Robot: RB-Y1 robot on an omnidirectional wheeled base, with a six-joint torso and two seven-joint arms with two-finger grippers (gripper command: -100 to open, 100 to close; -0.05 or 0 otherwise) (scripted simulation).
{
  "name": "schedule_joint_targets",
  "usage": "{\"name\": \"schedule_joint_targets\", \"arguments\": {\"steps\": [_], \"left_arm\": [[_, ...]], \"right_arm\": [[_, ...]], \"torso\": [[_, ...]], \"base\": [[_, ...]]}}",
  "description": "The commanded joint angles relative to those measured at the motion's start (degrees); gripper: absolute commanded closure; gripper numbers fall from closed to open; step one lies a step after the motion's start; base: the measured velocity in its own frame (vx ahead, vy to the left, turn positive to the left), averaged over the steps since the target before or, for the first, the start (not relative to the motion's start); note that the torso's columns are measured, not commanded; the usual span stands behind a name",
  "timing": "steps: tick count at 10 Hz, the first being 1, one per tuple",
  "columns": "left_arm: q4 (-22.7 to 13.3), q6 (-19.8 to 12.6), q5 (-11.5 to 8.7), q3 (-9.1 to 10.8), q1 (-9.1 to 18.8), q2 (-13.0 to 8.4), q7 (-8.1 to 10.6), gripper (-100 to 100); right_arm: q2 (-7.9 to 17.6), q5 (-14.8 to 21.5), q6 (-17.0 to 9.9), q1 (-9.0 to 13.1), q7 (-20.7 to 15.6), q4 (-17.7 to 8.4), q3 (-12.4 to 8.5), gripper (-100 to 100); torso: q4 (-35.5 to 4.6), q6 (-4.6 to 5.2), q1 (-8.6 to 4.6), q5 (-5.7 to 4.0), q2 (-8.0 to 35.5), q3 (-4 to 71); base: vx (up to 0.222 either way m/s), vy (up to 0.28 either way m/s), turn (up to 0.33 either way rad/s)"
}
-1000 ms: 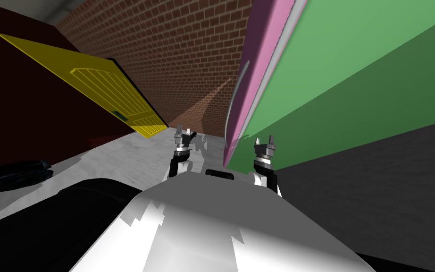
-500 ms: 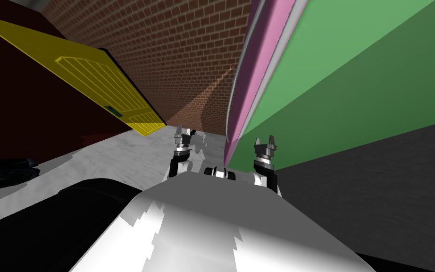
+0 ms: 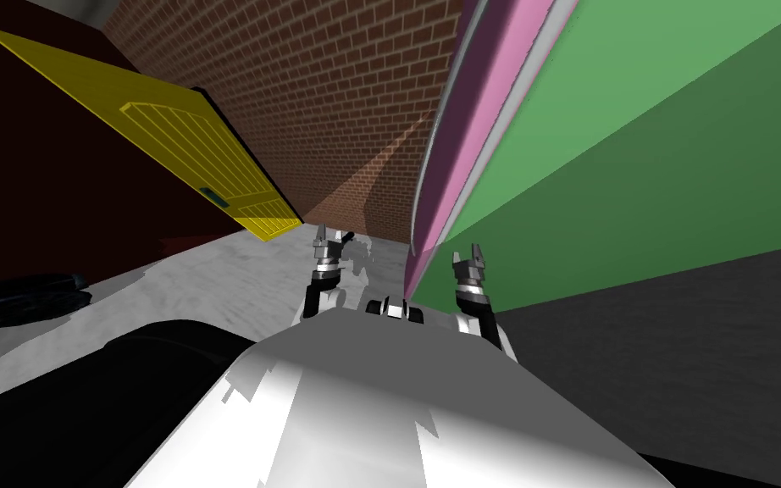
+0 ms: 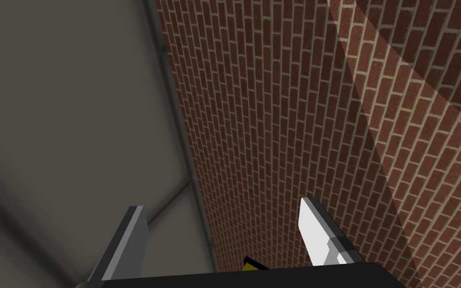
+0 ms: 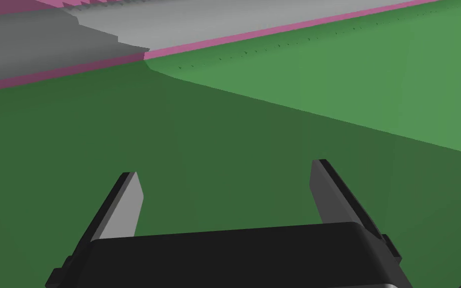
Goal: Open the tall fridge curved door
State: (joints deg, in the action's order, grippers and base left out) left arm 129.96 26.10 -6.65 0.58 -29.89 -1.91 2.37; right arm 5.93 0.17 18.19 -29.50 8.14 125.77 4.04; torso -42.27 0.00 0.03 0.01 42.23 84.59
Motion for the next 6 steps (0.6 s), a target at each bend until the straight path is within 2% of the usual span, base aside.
{"name": "schedule_joint_targets", "arguments": {"steps": [1,2,5,6], "left_arm": [[0.00,0.00,0.00,0.00,0.00,0.00,0.00,0],[0.00,0.00,0.00,0.00,0.00,0.00,0.00,0],[0.00,0.00,0.00,0.00,0.00,0.00,0.00,0],[0.00,0.00,0.00,0.00,0.01,0.00,0.00,0]], "right_arm": [[1.69,4.28,-1.84,-0.12,0.17,-0.83,0.06,-100],[1.69,5.26,-1.84,-0.12,0.17,-0.83,0.06,-100],[3.19,10.56,-4.64,-0.60,0.35,-1.61,0.20,-100],[3.19,12.17,-4.64,-0.60,0.35,-1.61,0.20,-100]], "torso": [[-0.02,0.01,-0.06,-0.02,0.05,-0.02],[0.00,-0.06,-0.04,-0.03,0.04,-0.03],[0.10,-0.13,0.01,-0.03,-0.20,0.12],[0.21,-0.29,0.05,-0.07,-0.43,0.24]], "base": [[0.022,0.027,0.071],[0.012,0.019,0.027],[0.018,0.025,0.063],[0.015,0.018,0.050]]}}
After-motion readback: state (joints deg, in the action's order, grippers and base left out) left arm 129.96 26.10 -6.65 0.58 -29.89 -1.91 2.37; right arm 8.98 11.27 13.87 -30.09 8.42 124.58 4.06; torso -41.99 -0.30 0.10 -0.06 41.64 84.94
